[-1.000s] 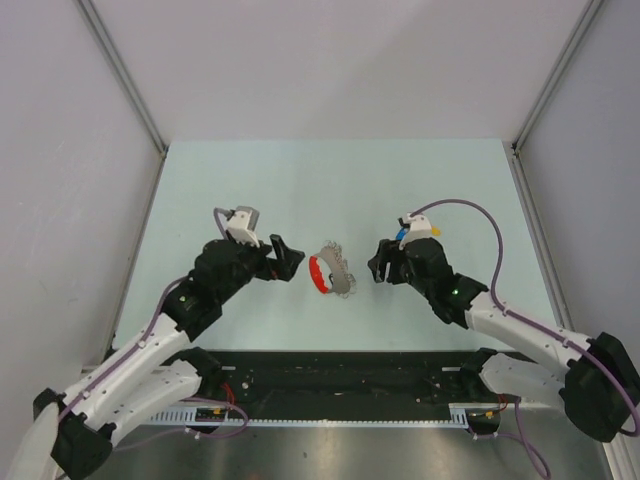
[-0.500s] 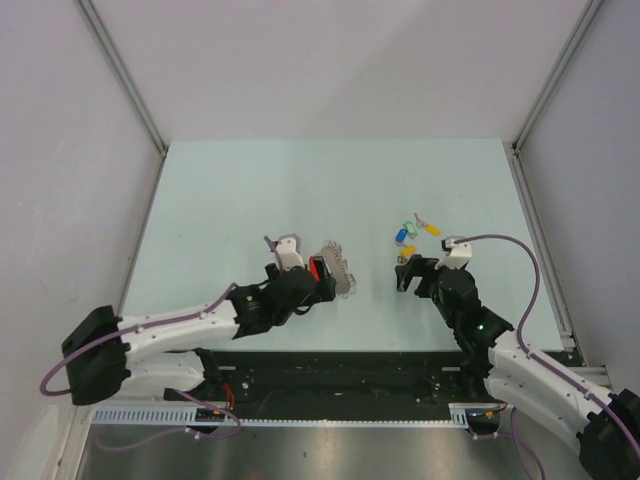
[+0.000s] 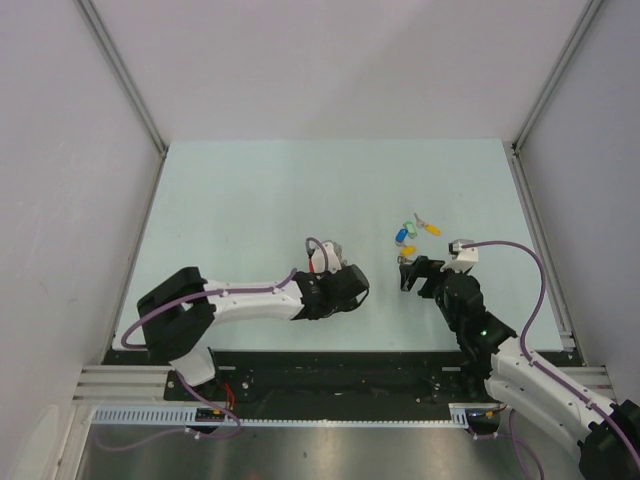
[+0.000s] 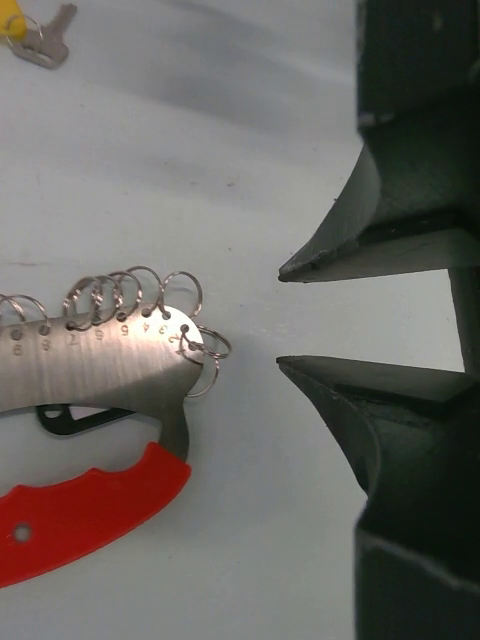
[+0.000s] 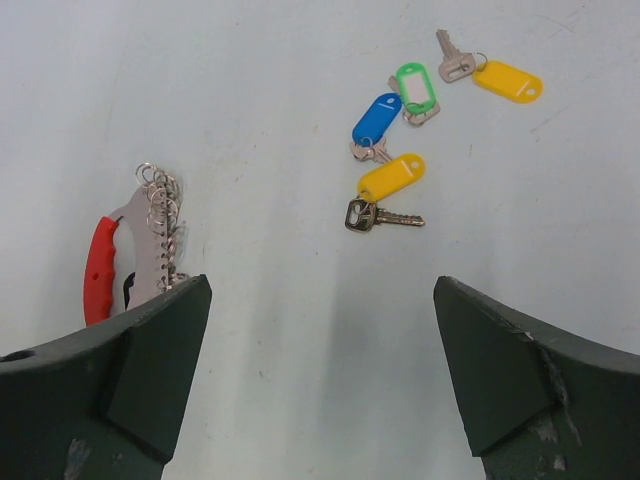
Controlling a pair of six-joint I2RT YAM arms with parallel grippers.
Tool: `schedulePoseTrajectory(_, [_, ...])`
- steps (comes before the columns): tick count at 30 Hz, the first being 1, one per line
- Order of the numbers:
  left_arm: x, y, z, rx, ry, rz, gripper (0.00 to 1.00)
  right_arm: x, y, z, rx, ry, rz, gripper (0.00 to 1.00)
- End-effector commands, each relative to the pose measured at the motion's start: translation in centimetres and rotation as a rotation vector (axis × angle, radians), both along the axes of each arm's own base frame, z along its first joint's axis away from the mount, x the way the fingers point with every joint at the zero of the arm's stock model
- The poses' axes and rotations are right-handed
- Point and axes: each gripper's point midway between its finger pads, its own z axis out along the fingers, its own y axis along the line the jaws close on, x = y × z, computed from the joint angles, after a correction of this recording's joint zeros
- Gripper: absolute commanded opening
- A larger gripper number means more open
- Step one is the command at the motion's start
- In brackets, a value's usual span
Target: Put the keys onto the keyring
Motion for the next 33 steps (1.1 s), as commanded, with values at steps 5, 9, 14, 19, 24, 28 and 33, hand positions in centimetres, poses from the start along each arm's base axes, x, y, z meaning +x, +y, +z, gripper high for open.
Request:
schedulePoseTrajectory(5, [-0.2,-1.6,-0.8,-0.060,0.039,0.065,0.36,0.5,0.3,1.1,0.031,-0.039,0.004,0.98])
schedulePoseTrajectory(9, [0.7,-0.8,-1.5,-0.018,-0.001,0.101,0.36,0.5,0.4,0.9,0.029,-0.034,0.011,0.98])
schedulePoseTrajectory(14, [1.2,-0.7,-2.6,0.023,-0.020,0.101,0.36,0.5,0.7,0.8,0.027,-0.030,0.026,0.98])
schedulePoseTrajectory(19, [1.8,-0.2,-2.8,0.051,-0.053,0.122,0.36,0.5,0.8,0.6,0.023,-0.027,0.036,0.98])
schedulePoseTrajectory(24, [2.3,0.0,-3.0,0.067,-0.070,0.136,0.36,0.5,0.9,0.6,0.023,-0.026,0.040,0.98])
schedulePoseTrajectory(28, [2.5,0.2,-3.3,0.083,-0.078,0.144,0.35,0.5,0.9,0.5,0.026,-0.025,0.044,0.98])
schedulePoseTrajectory(33, [2.8,0.2,-3.3,0.095,-0.088,0.149,0.33,0.5,1.0,0.6,0.028,-0.027,0.050,0.98])
